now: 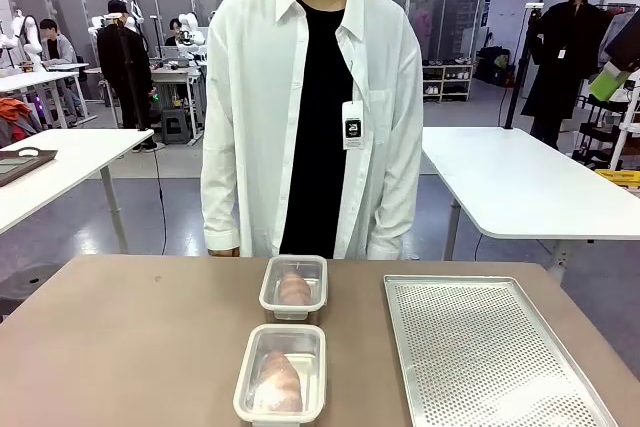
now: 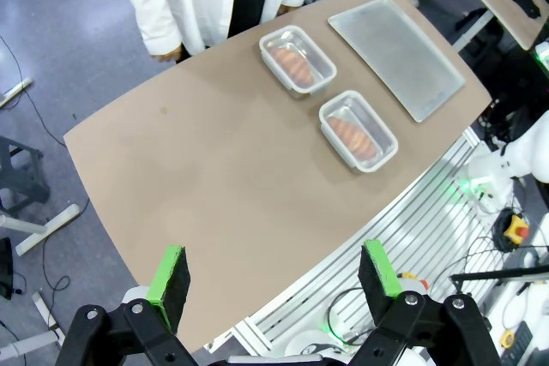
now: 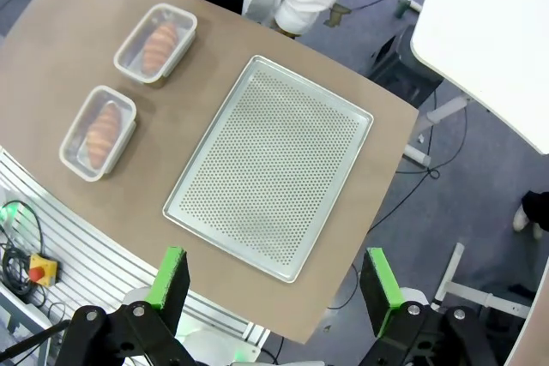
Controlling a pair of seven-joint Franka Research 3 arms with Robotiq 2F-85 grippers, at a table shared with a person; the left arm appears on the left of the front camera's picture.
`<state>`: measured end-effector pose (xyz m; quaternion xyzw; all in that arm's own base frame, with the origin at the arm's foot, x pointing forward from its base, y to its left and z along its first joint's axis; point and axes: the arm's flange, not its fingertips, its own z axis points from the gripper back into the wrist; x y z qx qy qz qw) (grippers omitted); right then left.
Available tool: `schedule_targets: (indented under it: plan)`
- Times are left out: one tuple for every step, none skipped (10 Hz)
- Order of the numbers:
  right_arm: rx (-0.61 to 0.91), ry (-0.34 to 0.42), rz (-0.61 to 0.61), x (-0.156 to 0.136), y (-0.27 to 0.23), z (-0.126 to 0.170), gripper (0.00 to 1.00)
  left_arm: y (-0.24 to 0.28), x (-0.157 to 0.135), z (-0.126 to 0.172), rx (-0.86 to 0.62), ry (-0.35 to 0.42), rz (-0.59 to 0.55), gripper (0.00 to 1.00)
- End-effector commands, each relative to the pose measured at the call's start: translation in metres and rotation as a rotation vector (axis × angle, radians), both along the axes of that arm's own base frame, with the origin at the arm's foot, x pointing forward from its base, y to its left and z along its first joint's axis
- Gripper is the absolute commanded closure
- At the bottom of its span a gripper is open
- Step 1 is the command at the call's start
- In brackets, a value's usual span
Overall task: Place the bread into the airtight container.
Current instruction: Pick up a Butter Roll and place it into an empty Airtight Container.
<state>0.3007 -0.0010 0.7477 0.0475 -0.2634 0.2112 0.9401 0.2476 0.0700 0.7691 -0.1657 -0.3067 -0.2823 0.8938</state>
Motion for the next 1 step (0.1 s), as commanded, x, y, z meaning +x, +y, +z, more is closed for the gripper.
schedule_targets:
  plan:
    - [0.001, 0.003, 0.006, 0.0009, 0.0001, 0.0014, 0.0, -0.0002, -0.0005, 0.0016, 0.009, -0.006, -0.015, 0.0]
